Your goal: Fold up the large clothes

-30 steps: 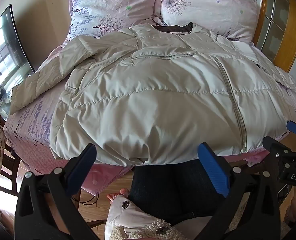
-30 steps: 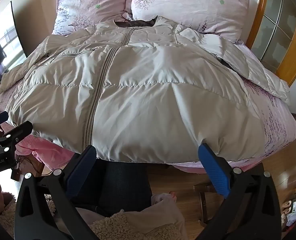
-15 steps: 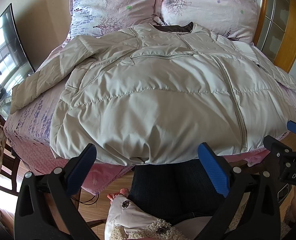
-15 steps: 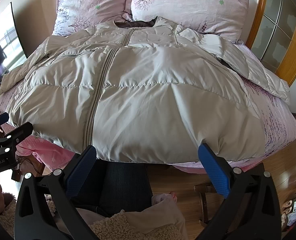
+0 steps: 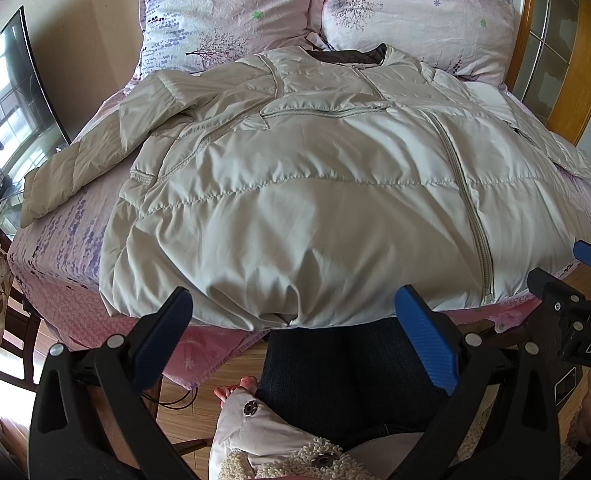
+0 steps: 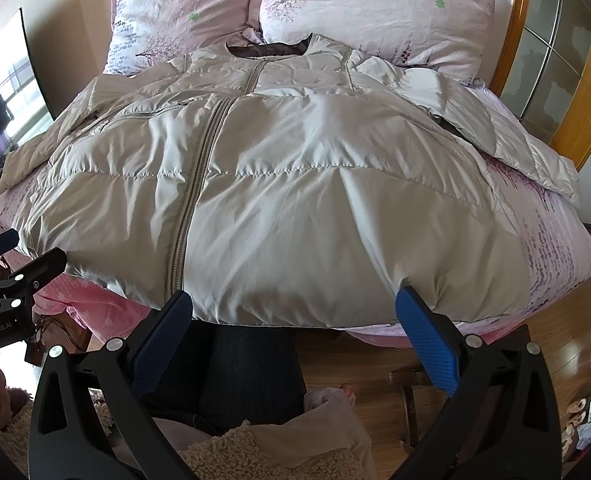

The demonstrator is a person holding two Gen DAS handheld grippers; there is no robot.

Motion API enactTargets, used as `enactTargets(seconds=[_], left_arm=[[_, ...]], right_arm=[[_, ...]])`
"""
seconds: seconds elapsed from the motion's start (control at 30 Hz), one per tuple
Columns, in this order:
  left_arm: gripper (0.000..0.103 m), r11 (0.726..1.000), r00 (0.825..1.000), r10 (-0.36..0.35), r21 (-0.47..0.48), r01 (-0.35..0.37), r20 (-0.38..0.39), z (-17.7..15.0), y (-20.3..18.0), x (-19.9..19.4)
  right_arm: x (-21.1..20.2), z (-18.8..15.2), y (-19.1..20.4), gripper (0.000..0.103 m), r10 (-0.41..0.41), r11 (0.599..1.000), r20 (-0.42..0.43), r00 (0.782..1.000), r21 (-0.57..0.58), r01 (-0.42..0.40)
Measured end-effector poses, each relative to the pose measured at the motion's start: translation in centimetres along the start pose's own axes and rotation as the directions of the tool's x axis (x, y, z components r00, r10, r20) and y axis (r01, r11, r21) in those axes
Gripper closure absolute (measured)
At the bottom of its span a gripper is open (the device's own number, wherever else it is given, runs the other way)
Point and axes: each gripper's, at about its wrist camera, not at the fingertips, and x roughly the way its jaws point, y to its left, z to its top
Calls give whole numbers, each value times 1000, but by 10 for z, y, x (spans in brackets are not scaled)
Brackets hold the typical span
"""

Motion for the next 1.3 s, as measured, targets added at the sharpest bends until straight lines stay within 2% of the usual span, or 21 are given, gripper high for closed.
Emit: enactTargets(seconds=[1.3], left_arm=[[2, 1000, 1000, 1, 2, -1, -1, 0, 0, 0]], right_arm=[[-2, 3, -1, 1, 8, 1000, 15, 1000, 6, -8]])
